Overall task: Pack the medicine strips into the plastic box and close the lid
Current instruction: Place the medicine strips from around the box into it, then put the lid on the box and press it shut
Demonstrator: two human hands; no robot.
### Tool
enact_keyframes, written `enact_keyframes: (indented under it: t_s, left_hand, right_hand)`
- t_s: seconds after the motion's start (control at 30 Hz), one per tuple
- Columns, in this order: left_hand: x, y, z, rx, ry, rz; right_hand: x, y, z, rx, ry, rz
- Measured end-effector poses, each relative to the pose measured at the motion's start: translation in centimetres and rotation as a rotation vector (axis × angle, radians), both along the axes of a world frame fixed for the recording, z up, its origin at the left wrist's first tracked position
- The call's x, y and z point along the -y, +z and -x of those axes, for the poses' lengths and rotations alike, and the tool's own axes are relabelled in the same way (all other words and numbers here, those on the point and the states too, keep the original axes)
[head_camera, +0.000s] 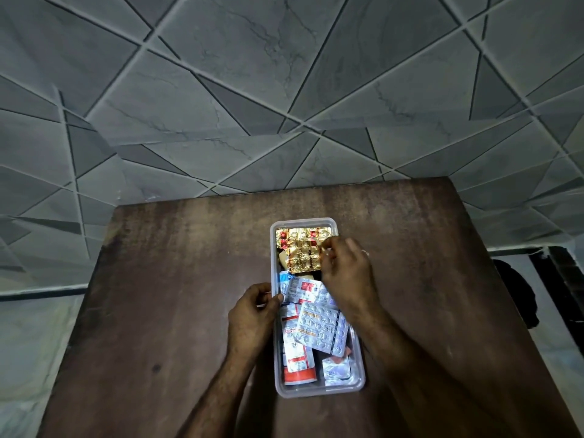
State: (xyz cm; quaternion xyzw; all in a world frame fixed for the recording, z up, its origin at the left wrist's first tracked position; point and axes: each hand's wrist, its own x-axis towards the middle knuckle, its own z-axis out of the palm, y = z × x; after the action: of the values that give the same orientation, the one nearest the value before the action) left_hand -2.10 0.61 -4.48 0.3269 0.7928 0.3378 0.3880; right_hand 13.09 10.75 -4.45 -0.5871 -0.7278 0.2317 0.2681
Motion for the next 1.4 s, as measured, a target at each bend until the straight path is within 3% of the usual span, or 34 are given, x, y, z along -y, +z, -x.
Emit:
enact_keyframes:
  t_s: [0.17,0.43,0.53,0.63,0.73,0.83,1.0,1.2,1.4]
  left_hand:
    - [0.3,0.2,-0.2,0.013,-0.019,0.024]
    - [1.0,0.3,-0.4,0.002,-0.050,0.051]
    - [1.2,0.5,-0.4,0.024,-0.068,0.052]
    - [1.4,0.7,-0.4,0.076,-0.106,0.069]
    - [1.4,0.9,-0.4,0.090,-0.128,0.080]
    - [1.5,1.0,-0.6,0.043,-0.141,0.060]
    - [2.1,1.5,-0.8,0.053,-0.128,0.018]
    - [2.6,2.4,0.5,0.058,-0.091,-0.010]
    - [3.4,2.9,2.7,0.040,-0.055,0.013]
  right_hand:
    - [1.3,-1.8,1.5,0.296,0.158,-0.054]
    - [1.1,-2.7,1.6,0.418,0.246,-0.075]
    - [1.2,-2.0,1.1,0.307,0.194,-0.074]
    - [0.8,-1.3,-0.6,0.069,0.013,0.000]
    - [0.4,-1.7,-3.2,-0.037,-0.189,0.110]
    - [0.8,-2.6,-5.3,-0.100,-0.316,0.275]
    - [2.9,-4.6,-6.9,-0.187,-0.348,0.593]
    - [4.3,-5.2,-6.1,-0.153,-0.306,0.659]
    - [5.2,-4.2,-4.2,0.002,-0.279,0.620]
